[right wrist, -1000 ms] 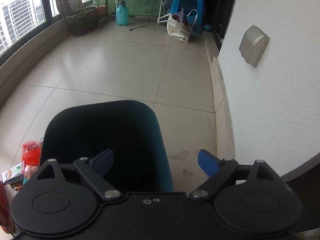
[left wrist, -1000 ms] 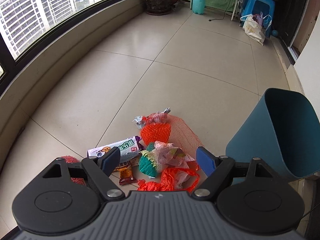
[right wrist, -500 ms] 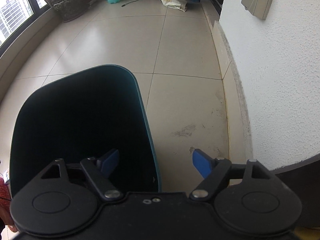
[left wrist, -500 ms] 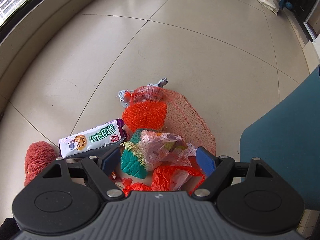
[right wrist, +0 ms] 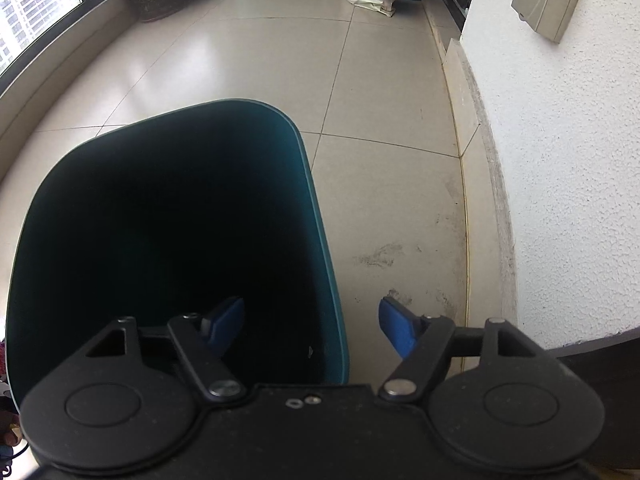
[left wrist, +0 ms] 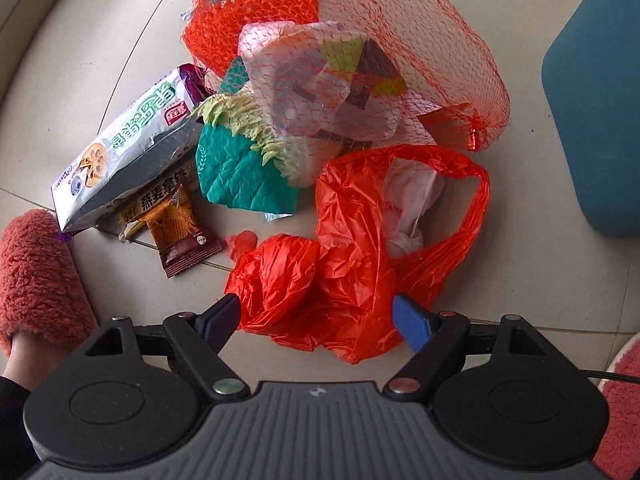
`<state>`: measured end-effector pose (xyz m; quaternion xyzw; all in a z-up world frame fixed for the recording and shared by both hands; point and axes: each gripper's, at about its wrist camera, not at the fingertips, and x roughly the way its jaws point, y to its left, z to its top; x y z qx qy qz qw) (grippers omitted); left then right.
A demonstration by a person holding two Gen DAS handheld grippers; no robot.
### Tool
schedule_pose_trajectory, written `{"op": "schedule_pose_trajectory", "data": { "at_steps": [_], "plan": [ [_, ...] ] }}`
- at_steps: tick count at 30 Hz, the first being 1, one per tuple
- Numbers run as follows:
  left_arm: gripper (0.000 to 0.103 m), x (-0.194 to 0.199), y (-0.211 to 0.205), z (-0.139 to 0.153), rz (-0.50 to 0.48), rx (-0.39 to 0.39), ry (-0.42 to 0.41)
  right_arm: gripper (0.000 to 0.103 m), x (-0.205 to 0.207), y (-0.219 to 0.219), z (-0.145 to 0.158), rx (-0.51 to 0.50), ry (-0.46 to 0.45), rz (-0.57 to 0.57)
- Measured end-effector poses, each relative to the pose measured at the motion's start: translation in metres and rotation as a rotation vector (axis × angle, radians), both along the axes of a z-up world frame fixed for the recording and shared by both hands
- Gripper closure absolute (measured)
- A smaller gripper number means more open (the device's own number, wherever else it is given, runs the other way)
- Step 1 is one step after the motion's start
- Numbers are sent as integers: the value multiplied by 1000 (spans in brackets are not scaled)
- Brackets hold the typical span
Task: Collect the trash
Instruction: 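Lower the left tool to the red plastic bag and close on it, then carry the red bag into the wastebasket and open the left tool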
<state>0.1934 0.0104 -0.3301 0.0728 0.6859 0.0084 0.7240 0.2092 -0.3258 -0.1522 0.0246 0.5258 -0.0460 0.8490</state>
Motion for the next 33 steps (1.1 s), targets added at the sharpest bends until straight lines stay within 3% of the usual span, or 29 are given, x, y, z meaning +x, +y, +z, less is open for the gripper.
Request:
{"op": "schedule_pose_trajectory", "data": {
  "at_steps": [5,10,12,13,17,21,29,33],
  "plan": [
    [20,-2,12,-28,-16,81,26,30,1,9,-2,1,10,0],
    [15,-3,14,-40,-29,101,16,31,4,5,-9,-25,7,27],
    [23,-4,10,-37,-50,107,4,36,4,6,-9,-39,11,38],
    [27,-3,9,-32,-44,106,-3,41,4,6,-10,-43,15,40],
    [64,3,24,-17,27,80,-14,55,3,4,-13,-32,22,28],
    [79,9,39,5,101,50,-30,61,3,4,-12,-42,11,24],
    [84,10,34,71,141,32,-89,93,1,-7,-15,-74,-3,-46],
    [84,4,10,118,127,-14,-155,94,2,-8,-16,-55,0,-62]
  ]
}}
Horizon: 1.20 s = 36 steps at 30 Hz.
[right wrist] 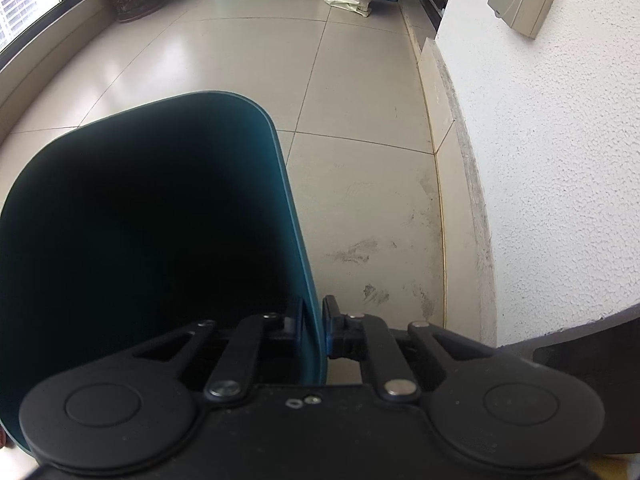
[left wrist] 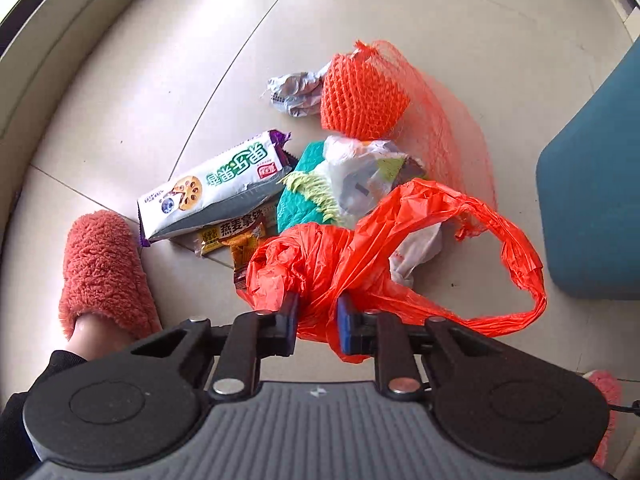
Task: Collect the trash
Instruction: 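Carry the red bag into the wastebasket and open the left tool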
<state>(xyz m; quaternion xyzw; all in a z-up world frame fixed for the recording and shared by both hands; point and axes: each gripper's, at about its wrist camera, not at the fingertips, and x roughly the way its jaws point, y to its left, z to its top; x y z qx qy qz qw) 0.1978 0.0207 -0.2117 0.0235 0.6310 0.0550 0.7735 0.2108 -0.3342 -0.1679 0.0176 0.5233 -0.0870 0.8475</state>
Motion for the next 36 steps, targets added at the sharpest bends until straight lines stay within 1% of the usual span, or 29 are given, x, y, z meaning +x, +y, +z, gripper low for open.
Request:
{"op": "schedule_pose_trajectory", "data": {
  "at_steps": [3,4,5,7,10,11,13,15,17,19,21,23,25,28,31,33,36],
  "plan": [
    [84,-1,-19,42,-31,-46,-69,95,1,-4,-1,19,10,-23],
    [84,-1,-28,62,-50,-68,-92,95,1,-4,-1,26,13,-30],
    [84,-1,-34,77,-68,-84,-109,96,1,-5,-2,31,14,-37],
    [84,-2,-51,115,-114,-130,-160,96,7,-9,-3,26,13,-37],
    [84,-2,-74,159,-167,-185,-231,95,10,-10,-5,19,8,-36],
    [84,-2,-82,171,-186,-204,-253,95,12,-11,-5,23,7,-38],
    [84,0,-102,194,-219,-218,-292,95,14,-13,-7,26,5,-37],
    [84,6,-122,208,-255,-250,-307,95,17,-14,-8,24,2,-30],
    [84,15,-145,215,-287,-261,-310,96,19,-14,-8,33,0,-33],
    [84,23,-169,217,-317,-265,-313,96,17,-14,-8,51,-5,-37],
    [84,32,-190,207,-338,-275,-295,97,19,-16,-8,64,-11,-32],
    [84,41,-210,190,-356,-284,-265,98,21,-17,-8,72,-16,-26],
    [84,43,-230,177,-378,-264,-240,98,23,-19,-8,81,-22,-23],
    [84,49,-251,149,-397,-222,-190,98,28,-23,-9,95,-25,-23],
    [84,50,-254,123,-380,-231,-129,98,29,-27,-9,110,-31,-28],
    [84,52,-258,109,-374,-222,-99,98,29,-29,-9,118,-35,-31],
    [84,52,-261,95,-378,-211,-82,98,31,-33,-11,127,-35,-32]
  ]
}}
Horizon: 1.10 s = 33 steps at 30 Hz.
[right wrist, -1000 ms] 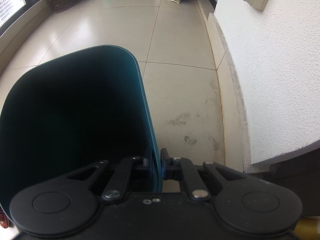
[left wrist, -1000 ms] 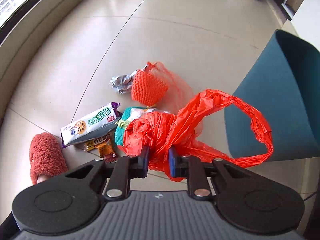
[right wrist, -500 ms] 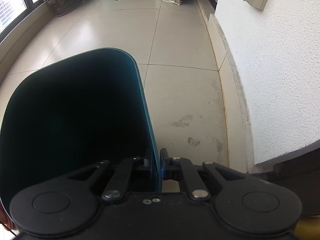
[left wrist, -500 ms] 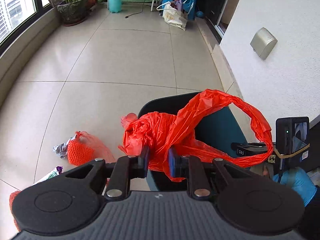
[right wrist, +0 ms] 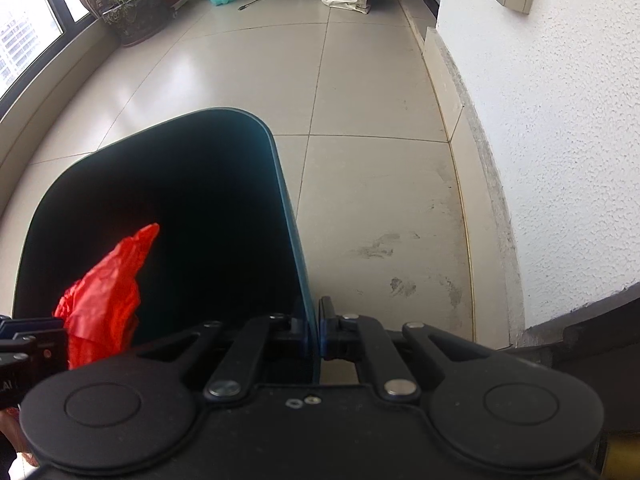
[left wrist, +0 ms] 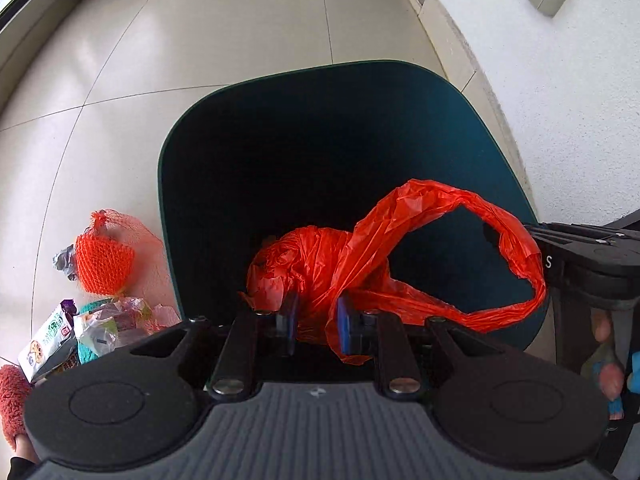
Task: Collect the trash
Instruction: 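Carry the red bag into the wastebasket and open the left tool, then reach the left tool to the red mesh bag and grasp it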
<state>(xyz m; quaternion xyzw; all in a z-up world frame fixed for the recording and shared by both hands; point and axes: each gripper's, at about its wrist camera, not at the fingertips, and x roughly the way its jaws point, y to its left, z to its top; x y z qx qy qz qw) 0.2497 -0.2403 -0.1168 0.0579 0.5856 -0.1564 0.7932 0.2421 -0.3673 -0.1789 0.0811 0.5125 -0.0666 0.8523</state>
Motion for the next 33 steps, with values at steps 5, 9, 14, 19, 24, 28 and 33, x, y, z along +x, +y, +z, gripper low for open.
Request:
{"op": "schedule_pose_trajectory", "data": {
  "at_steps": [5,9,14,19,24,28,33],
  "plan": [
    [82,-4,-5,-7,-21,-18,-7,98,-23,12,6,8,-3,0],
    [78,-7,-1,-9,-46,-57,-3,98,-28,15,6,-1,-4,6],
    [47,-23,15,8,-63,-107,-42,98,-30,14,6,4,-4,3],
    [41,-37,37,44,-80,-190,-105,98,-31,14,7,9,-7,2],
    [26,-52,85,77,-26,-260,-183,98,-32,13,7,10,-6,4],
    [20,-35,134,83,94,-275,-218,98,-32,16,9,-2,-9,3],
    [20,-3,182,55,265,-220,-157,98,-34,24,10,-31,-6,22]
  ]
}}
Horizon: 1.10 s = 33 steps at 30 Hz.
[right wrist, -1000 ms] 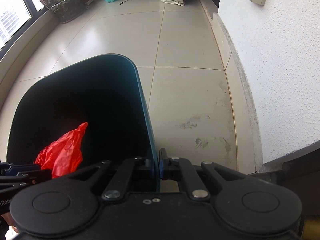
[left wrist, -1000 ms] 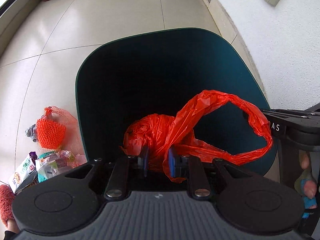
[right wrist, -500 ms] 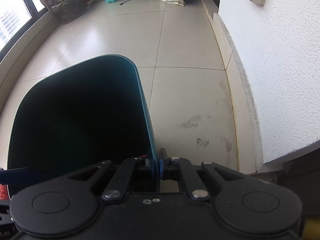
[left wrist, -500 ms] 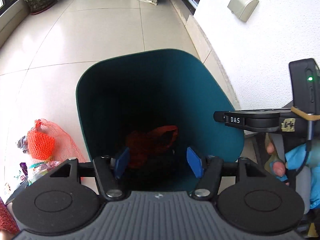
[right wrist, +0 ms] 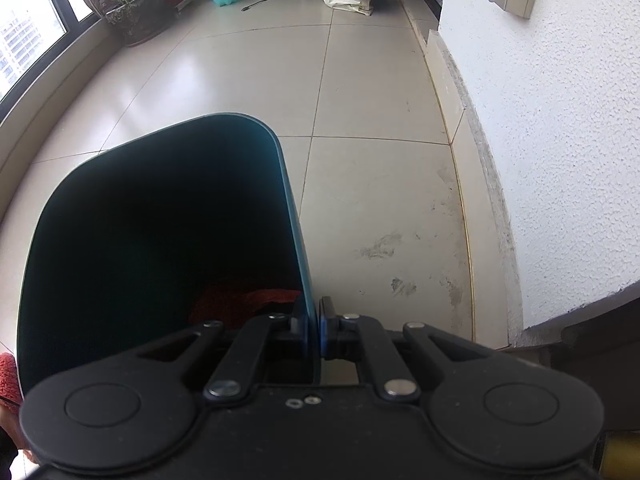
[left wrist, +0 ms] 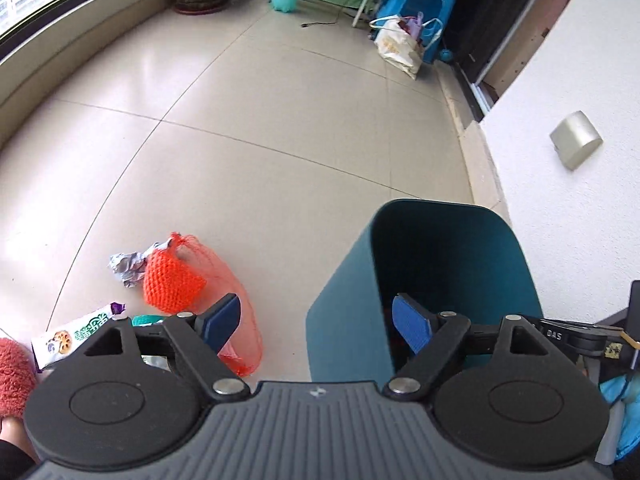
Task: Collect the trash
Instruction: 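Reach the left tool to the red mesh bag and grasp it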
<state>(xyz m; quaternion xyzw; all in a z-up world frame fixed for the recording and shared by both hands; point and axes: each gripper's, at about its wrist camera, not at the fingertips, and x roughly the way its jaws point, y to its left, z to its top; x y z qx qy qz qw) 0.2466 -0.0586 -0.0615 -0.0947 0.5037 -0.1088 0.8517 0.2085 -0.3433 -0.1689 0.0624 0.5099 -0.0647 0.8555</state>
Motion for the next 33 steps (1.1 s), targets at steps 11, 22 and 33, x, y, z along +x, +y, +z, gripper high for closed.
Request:
{"op": "schedule_pose_trajectory", "data": {
  "at_steps": [11,22,33],
  "plan": [
    [20,54,56,-96,120,60,176,96,2,8,-2,-48,8,38],
    [20,98,52,-201,118,106,352,95,3,14,-7,-81,35,97],
    [93,101,46,-214,132,224,334,94,4,15,-9,-81,37,95]
  ]
}}
